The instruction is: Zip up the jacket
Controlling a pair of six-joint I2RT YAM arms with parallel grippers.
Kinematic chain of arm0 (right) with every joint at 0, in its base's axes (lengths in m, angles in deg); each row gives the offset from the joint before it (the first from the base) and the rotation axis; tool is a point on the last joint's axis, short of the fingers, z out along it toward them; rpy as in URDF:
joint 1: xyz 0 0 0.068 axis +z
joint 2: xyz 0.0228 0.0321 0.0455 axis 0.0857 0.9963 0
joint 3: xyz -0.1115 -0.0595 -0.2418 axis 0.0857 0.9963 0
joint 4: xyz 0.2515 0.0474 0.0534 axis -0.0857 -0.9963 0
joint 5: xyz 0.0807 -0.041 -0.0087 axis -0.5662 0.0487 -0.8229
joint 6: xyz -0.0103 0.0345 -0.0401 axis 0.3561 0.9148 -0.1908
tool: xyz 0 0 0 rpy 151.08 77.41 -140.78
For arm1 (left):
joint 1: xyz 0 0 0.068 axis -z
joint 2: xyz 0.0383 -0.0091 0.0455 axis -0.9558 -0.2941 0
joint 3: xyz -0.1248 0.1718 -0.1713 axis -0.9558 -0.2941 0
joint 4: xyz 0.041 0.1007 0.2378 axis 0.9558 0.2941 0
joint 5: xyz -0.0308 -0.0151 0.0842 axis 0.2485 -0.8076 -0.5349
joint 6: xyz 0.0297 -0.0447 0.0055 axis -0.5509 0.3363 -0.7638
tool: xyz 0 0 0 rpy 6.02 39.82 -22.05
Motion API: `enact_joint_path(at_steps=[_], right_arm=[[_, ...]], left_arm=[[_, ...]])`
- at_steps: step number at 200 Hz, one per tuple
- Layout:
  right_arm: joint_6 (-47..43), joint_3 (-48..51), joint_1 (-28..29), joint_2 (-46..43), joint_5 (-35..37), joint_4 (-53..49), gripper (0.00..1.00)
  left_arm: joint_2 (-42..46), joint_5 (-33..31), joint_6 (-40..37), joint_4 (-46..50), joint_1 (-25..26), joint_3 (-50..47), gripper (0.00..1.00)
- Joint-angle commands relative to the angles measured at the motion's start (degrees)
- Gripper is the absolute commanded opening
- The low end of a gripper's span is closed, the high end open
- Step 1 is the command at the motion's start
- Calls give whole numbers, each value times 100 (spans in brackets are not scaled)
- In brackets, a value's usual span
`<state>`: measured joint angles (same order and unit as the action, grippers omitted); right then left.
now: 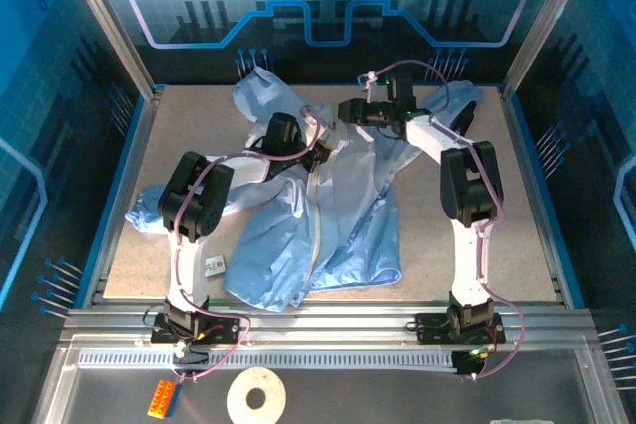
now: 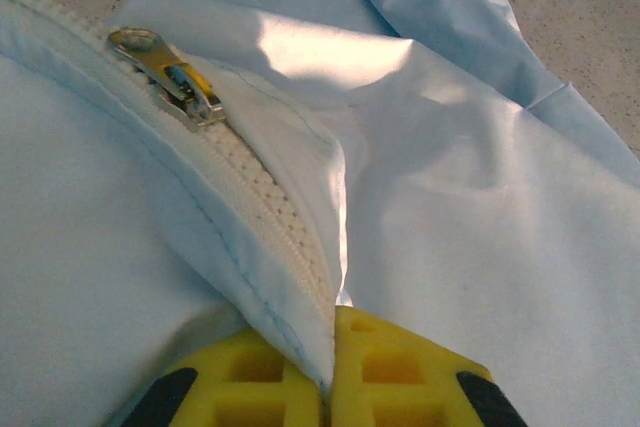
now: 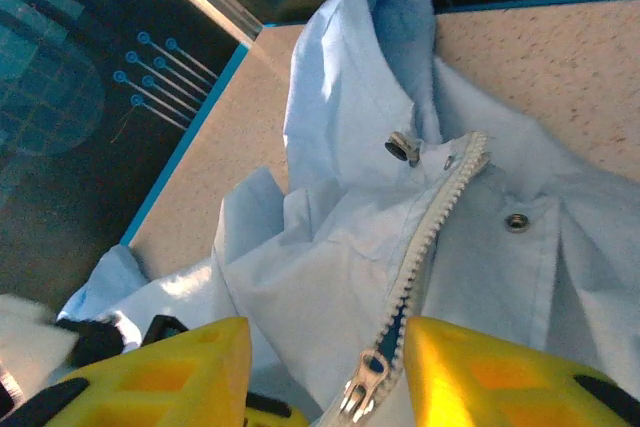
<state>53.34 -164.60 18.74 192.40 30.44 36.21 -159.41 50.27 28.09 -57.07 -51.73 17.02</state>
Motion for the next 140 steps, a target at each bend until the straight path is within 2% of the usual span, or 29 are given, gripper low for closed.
enact_joint_path(at_steps=[1,73,140], right_arm=[[125,-413,6,295,-790,117,40],[-349,-805,-31,863,-1013,-313,41],[-700,-769,-115,943,-1255,-644,42]], left_arm=[[263,281,-344,-279,19,-82,0],[217,490,-434,-239,-26,4,0],[213,653,-459,-192,-84,67,0]])
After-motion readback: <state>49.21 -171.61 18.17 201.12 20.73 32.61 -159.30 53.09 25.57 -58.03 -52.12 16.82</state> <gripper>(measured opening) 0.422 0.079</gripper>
